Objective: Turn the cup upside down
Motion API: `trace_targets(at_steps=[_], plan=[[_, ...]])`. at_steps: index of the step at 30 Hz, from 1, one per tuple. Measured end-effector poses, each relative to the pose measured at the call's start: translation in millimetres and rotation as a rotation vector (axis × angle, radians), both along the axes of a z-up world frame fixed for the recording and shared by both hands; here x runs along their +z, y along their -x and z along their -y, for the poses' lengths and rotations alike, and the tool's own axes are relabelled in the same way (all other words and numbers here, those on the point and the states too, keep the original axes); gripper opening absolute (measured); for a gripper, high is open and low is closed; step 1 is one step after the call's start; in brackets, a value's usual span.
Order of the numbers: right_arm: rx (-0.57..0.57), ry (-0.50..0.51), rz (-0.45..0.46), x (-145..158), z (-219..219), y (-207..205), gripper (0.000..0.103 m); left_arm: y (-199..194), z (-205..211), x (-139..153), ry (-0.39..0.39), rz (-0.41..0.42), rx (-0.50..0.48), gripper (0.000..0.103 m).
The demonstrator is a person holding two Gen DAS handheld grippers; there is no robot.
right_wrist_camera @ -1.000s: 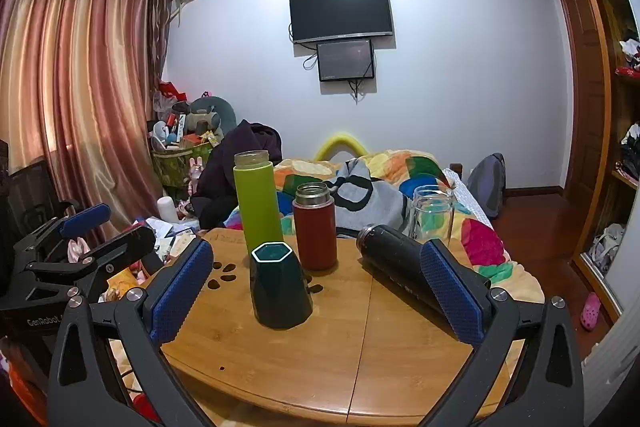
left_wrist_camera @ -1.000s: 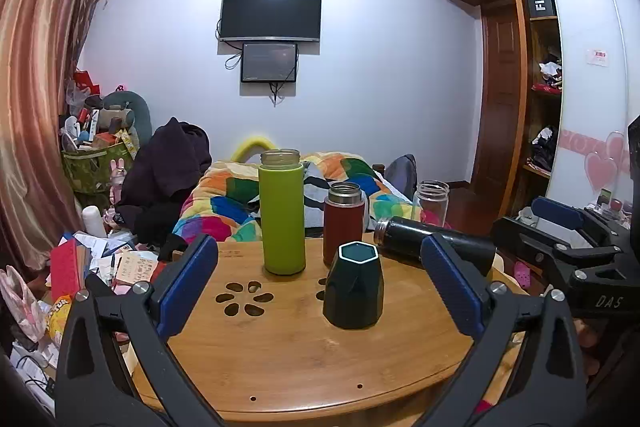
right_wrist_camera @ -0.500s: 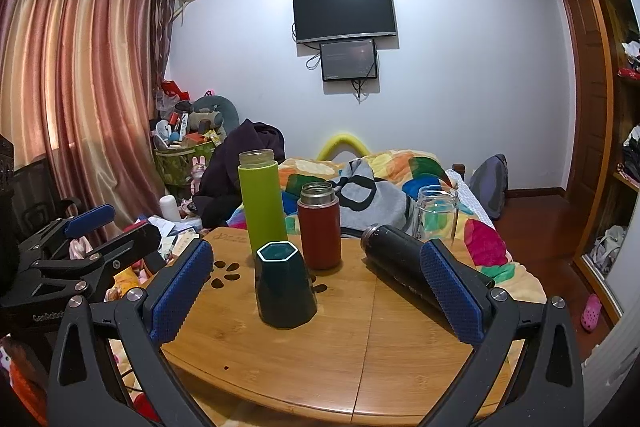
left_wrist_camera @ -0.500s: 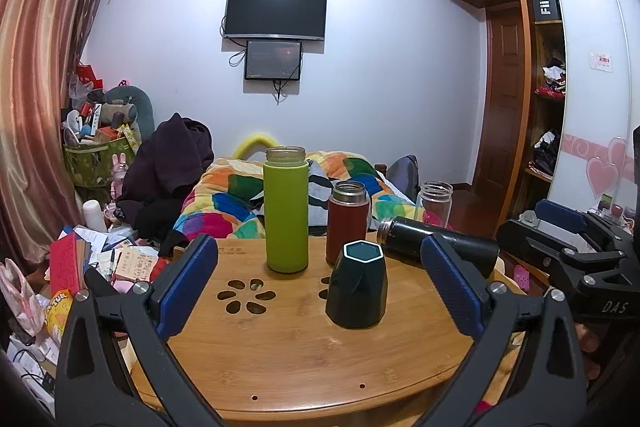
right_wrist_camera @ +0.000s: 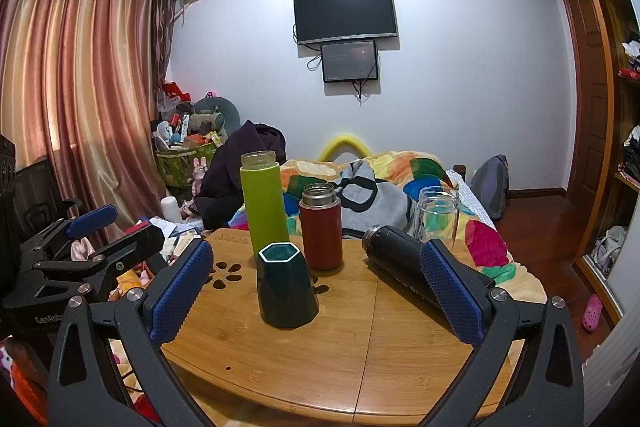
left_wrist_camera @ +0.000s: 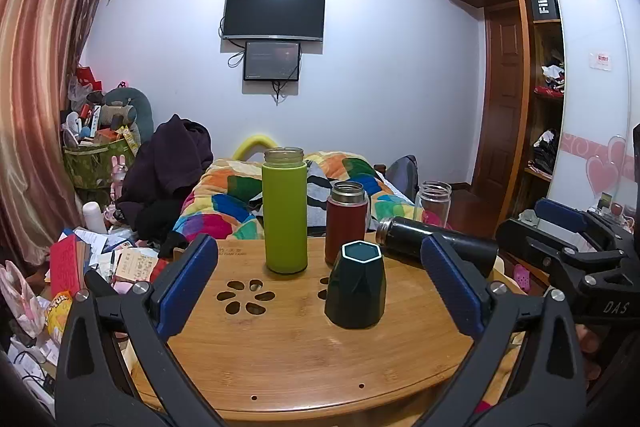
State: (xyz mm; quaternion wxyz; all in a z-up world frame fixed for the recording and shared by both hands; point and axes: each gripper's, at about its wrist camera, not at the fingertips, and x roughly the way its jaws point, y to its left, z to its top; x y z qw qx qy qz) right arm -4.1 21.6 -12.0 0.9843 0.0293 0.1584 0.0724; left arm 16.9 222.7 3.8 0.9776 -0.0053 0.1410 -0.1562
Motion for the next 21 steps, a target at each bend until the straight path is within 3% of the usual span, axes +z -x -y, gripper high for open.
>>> trace_targets(at_steps=[21], plan=[[-0.001, -0.001, 0.002, 0.3, -1.3, 0.5, 0.103, 0.5, 1.8, 2.9, 0.001, 0.002, -0.012, 0.103]])
